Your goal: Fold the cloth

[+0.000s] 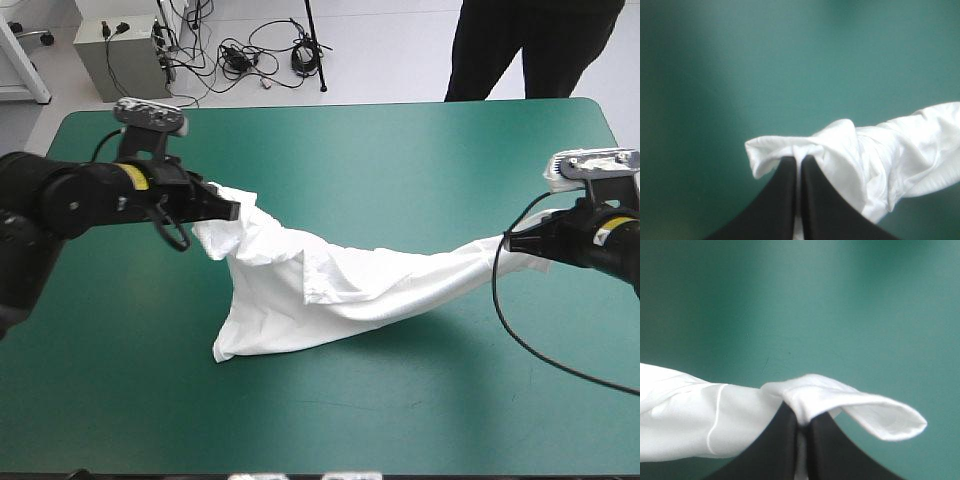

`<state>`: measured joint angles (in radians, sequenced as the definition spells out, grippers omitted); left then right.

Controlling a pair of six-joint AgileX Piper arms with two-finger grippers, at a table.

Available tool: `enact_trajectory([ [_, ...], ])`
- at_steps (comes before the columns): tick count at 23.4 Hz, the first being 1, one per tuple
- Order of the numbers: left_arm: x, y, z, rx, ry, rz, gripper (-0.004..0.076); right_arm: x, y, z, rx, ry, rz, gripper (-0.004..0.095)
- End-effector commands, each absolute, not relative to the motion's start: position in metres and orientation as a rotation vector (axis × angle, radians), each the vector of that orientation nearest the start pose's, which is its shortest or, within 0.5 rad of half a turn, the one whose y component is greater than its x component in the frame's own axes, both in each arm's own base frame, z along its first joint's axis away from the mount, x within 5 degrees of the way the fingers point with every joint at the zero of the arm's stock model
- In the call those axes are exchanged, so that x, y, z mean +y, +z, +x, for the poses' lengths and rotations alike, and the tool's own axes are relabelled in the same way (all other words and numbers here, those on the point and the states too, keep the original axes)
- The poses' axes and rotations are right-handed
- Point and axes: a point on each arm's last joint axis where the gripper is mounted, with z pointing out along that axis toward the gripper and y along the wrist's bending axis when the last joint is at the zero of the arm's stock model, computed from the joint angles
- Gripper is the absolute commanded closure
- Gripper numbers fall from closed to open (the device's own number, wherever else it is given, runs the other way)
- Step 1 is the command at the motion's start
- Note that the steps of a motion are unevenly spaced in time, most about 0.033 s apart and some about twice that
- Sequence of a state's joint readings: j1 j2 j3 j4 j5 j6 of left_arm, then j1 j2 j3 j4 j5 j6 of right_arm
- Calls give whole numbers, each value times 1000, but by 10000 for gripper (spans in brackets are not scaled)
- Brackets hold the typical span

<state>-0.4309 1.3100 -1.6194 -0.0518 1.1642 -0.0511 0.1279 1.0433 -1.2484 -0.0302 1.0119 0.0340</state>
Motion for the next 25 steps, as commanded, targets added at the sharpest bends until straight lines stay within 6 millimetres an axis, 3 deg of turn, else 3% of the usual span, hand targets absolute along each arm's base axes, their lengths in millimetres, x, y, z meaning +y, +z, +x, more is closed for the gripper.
enact_trajectory([
  [1, -124, 457, 262, 2181, -297, 424, 733, 24, 424, 220, 2181, 15, -122, 925],
  [6, -139, 428, 313, 2132, -219, 418, 733, 26, 402, 263, 2206, -50, -131, 925],
  [9, -140, 390, 360, 2149, -208, 362, 733, 27, 373, 300, 2248, -97, -119, 925],
  [11, -134, 371, 380, 2164, -194, 330, 733, 28, 357, 318, 2265, -106, -110, 925],
  [18, -133, 344, 401, 2195, -184, 309, 733, 31, 318, 351, 2438, -140, -117, 917],
  [20, -134, 341, 402, 2207, -189, 306, 732, 31, 320, 358, 2458, -152, -128, 825],
  [22, -133, 338, 399, 2261, -176, 322, 676, 29, 330, 360, 2432, -152, -116, 597],
  [23, -132, 337, 397, 2296, -172, 325, 619, 26, 336, 359, 2429, -159, -102, 465],
  [25, -131, 341, 392, 2360, -134, 393, 401, 17, 351, 357, 2427, -174, -57, 254],
])
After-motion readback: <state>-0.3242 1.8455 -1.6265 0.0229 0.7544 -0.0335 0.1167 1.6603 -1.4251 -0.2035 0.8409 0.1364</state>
